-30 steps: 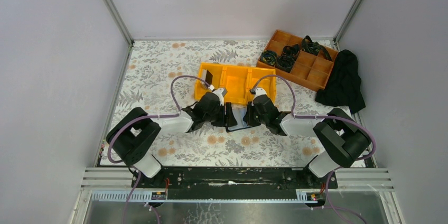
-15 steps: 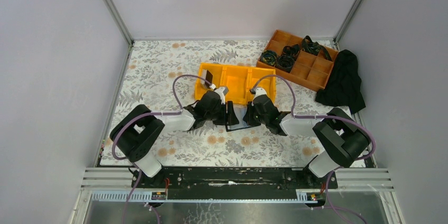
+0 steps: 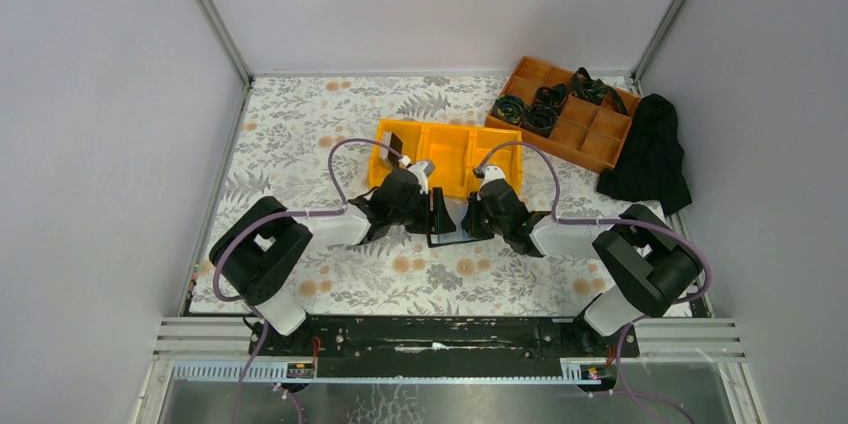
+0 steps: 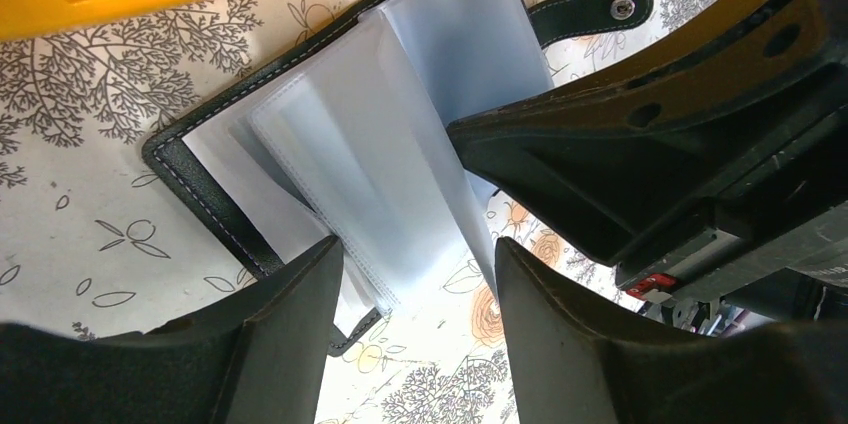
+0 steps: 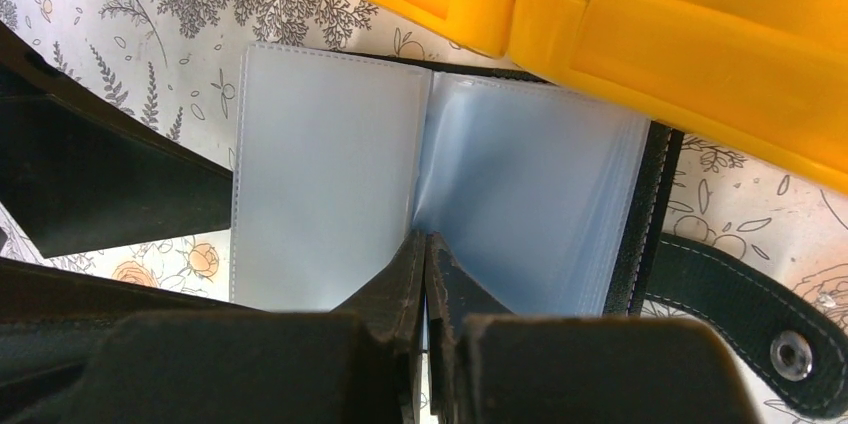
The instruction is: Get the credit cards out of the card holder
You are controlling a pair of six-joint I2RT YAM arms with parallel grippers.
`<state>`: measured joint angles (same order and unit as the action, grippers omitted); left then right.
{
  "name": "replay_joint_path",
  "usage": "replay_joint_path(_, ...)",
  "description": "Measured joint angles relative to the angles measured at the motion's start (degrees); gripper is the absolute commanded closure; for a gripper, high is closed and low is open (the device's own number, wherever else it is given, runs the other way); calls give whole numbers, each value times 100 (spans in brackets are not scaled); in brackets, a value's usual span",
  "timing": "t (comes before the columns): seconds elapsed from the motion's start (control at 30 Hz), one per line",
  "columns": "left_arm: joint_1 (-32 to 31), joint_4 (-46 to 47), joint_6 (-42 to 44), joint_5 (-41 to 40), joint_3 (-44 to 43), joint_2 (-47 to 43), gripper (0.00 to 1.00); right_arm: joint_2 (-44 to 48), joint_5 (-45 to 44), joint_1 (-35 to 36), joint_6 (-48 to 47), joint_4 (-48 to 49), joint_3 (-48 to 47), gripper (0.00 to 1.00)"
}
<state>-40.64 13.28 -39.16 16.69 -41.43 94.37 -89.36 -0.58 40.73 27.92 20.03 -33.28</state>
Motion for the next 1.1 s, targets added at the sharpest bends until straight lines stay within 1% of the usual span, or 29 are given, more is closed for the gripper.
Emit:
replay_joint_path(0.73,-2,297,-157,376,-210,7,37,575,-173,0,0,-566,238,96)
replay_joint_path(1.1,-13,531,-275,614,-461,280,37,575,-142,0,2,-575,254,96)
